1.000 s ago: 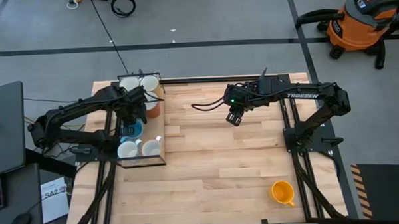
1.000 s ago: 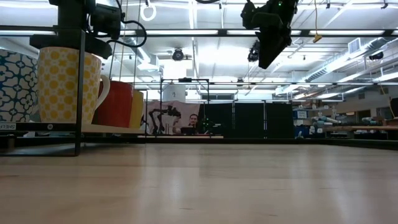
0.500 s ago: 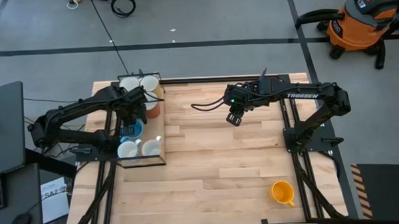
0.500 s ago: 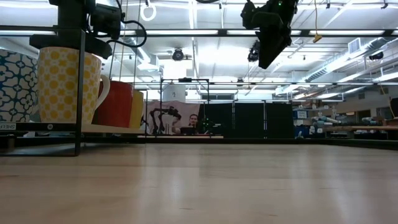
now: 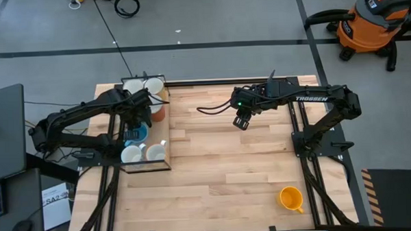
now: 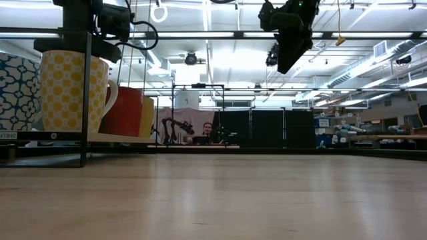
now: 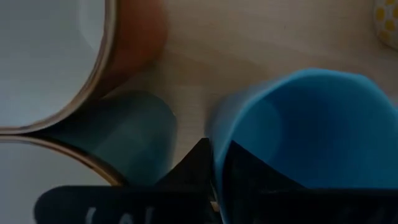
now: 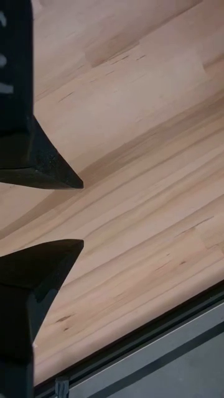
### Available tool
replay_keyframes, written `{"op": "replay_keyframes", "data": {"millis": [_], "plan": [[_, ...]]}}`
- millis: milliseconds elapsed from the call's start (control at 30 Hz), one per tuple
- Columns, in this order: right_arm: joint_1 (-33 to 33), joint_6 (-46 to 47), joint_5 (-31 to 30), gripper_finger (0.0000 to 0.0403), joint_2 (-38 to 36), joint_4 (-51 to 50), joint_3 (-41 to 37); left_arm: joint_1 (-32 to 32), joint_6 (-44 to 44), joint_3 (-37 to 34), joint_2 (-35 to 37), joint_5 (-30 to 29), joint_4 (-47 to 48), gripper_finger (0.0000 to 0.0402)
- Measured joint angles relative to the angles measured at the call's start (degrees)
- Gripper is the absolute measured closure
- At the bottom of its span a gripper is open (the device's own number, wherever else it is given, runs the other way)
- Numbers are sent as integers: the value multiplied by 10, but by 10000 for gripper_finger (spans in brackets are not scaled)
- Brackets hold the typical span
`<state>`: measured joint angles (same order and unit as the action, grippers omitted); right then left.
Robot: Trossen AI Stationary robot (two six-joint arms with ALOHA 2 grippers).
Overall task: Place coffee mugs
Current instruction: Put the blue mug on the shelf, then move the yellow mug to the top center
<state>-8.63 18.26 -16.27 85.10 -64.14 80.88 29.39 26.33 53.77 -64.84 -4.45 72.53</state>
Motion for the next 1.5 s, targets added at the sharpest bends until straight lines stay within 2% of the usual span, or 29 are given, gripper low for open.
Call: {"op": "replay_keyframes", "data": {"millis": [367, 867, 1233, 1500], "plan": [[0, -3, 0, 257, 0, 0, 0, 0, 0, 0, 0, -4, 0, 302], [0, -4, 0, 257, 0, 0, 0, 0, 0, 0, 0, -4, 0, 255], [0, -4, 0, 257, 0, 0, 0, 0, -1, 7, 0, -4, 5, 253], [0, -4, 19, 257, 0, 0, 0, 0, -2, 79, 0, -4, 11, 253]]}}
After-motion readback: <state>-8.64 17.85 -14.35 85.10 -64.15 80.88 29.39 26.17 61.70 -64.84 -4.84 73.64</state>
